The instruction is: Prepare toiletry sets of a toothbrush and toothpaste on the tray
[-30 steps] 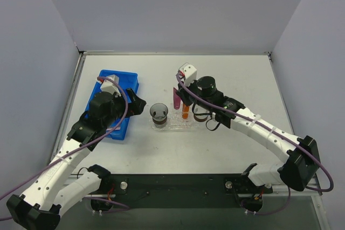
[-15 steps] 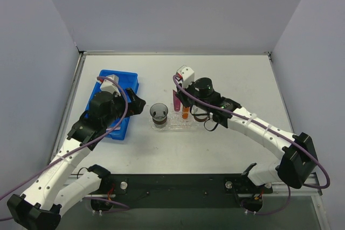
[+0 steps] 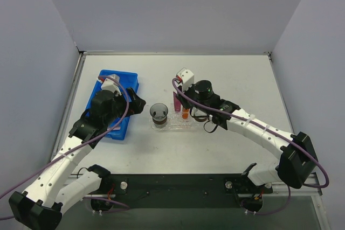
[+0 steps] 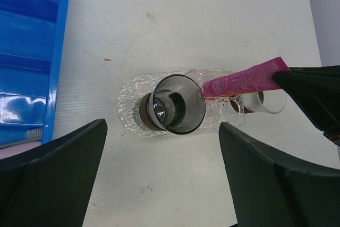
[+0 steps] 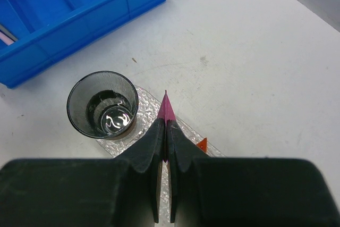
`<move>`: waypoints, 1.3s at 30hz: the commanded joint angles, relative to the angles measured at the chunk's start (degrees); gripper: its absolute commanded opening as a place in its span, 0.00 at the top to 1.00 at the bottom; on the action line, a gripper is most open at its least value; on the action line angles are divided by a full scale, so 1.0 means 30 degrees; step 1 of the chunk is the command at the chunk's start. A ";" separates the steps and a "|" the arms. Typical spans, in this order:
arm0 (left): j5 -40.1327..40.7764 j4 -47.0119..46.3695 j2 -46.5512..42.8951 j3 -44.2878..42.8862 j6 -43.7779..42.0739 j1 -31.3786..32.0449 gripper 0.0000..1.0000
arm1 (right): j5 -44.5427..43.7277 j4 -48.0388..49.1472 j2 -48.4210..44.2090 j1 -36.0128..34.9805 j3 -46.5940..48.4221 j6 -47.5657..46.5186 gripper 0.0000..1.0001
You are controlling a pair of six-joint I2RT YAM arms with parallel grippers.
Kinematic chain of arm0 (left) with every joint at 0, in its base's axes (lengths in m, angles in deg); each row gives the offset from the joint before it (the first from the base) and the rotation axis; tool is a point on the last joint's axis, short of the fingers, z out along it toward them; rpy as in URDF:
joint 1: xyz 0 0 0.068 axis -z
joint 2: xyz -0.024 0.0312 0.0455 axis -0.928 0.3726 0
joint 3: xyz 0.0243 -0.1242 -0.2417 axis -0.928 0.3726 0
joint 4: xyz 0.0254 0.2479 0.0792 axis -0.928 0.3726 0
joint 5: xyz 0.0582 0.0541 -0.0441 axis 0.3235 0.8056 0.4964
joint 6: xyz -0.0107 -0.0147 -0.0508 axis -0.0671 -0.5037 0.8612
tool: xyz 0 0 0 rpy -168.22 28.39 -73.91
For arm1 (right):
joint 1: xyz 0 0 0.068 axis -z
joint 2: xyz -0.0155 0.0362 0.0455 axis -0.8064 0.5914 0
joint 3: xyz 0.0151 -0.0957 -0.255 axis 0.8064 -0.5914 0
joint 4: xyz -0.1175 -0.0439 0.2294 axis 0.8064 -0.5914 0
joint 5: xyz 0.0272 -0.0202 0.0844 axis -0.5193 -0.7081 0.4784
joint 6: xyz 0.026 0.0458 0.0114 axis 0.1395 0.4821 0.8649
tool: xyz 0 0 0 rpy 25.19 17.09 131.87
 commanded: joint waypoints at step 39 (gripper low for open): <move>-0.0816 -0.0379 0.0180 -0.0354 0.0146 -0.0528 0.03 | -0.0798 0.4290 0.1232 0.0117 -0.2116 0.0589 0.96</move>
